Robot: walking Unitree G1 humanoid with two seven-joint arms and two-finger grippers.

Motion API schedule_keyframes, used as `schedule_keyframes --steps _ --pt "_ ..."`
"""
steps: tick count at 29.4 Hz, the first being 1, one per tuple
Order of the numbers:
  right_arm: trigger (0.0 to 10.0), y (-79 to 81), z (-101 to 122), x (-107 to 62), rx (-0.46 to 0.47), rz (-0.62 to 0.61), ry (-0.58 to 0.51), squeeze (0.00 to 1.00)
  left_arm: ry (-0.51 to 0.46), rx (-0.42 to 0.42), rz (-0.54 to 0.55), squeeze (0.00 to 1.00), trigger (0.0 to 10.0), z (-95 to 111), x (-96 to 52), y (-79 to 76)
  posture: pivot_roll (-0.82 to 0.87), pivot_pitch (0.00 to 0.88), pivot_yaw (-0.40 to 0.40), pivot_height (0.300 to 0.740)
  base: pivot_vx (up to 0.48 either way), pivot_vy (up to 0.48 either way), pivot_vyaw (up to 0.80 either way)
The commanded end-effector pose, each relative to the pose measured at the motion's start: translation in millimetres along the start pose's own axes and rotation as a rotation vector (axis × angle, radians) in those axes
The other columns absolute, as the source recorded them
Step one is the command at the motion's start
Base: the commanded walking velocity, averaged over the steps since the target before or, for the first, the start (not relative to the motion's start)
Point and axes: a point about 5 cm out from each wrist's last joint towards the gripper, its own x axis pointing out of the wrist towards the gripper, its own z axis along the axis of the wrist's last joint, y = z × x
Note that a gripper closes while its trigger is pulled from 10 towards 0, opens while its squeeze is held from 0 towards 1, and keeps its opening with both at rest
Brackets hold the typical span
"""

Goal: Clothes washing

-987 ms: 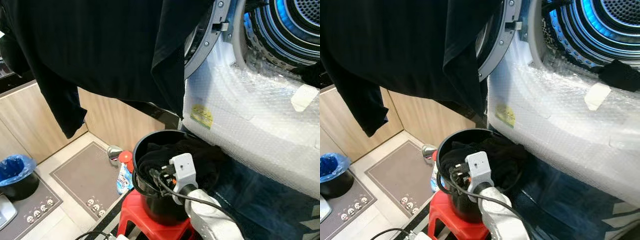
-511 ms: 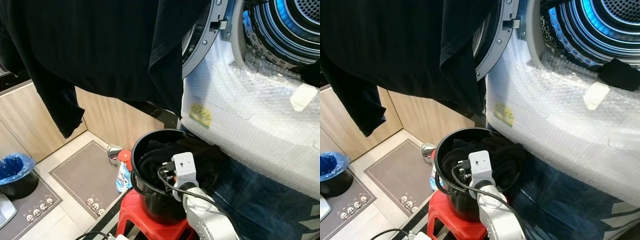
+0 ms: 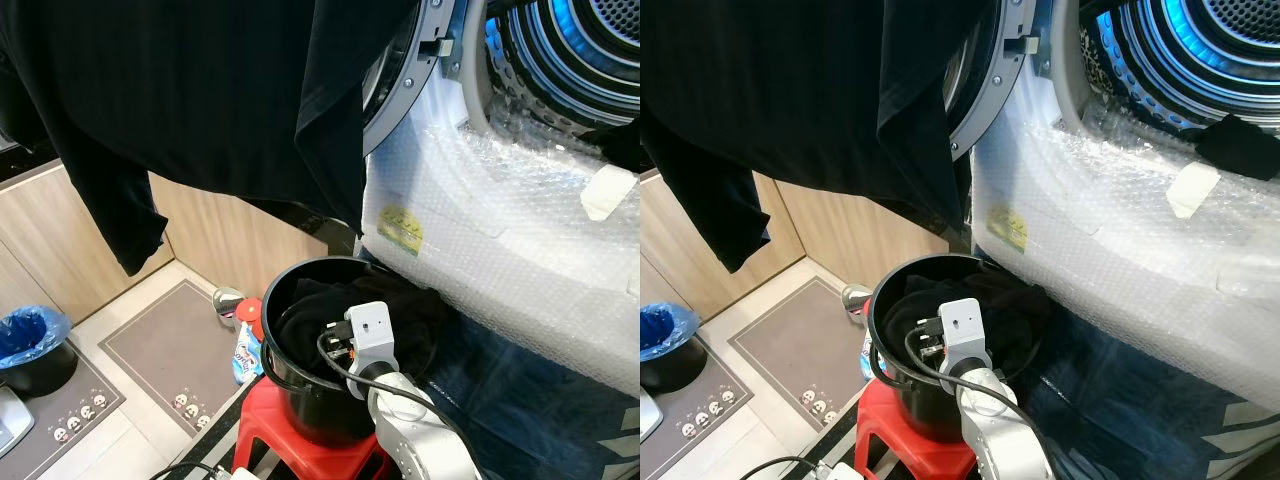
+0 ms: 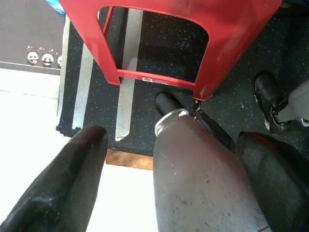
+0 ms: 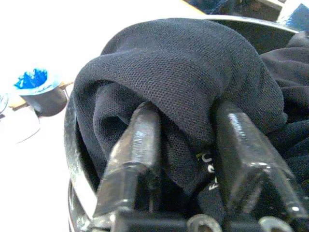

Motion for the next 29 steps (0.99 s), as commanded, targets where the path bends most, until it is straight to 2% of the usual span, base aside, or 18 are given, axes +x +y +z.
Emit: schedule_keyframes --steps 1,7,19,25,28,29 --pt "0.0 5.1 4 -0.7 -0.015 0.038 -0.022 0.0 0.104 -0.011 -0.059 0.0 10.0 -27 -4.4 -16.7 -0.06 0.144 0.028 0.74 0.0 0.0 0.0" --pt "0.0 6.6 6 0.0 -0.035 0.063 -0.031 0.0 0.101 -0.022 -0.053 0.0 10.0 -26 -4.2 -16.3 -0.05 0.149 0.027 0.74 0.0 0.0 0.0" --pt "0.0 -2.9 13 -0.8 -0.048 0.057 -0.069 0.0 0.099 -0.025 -0.053 0.0 10.0 -25 -3.9 -16.0 -0.07 0.147 0.033 0.74 0.0 0.0 0.0" --pt "0.0 1.2 21 -8.9 -0.038 0.146 -0.138 0.0 0.099 -0.022 -0.055 0.0 10.0 -24 -3.7 -15.9 -0.07 0.143 0.033 0.74 0.0 0.0 0.0" --pt "0.0 4.1 29 -18.3 -0.024 0.261 -0.217 0.0 0.098 -0.021 -0.055 0.0 10.0 -24 -3.7 -15.8 -0.07 0.141 0.033 0.74 0.0 0.0 0.0" --pt "0.0 4.1 29 -18.3 -0.024 0.261 -0.217 0.0 0.098 -0.021 -0.055 0.0 10.0 -24 -3.7 -15.8 -0.07 0.141 0.033 0.74 0.0 0.0 0.0"
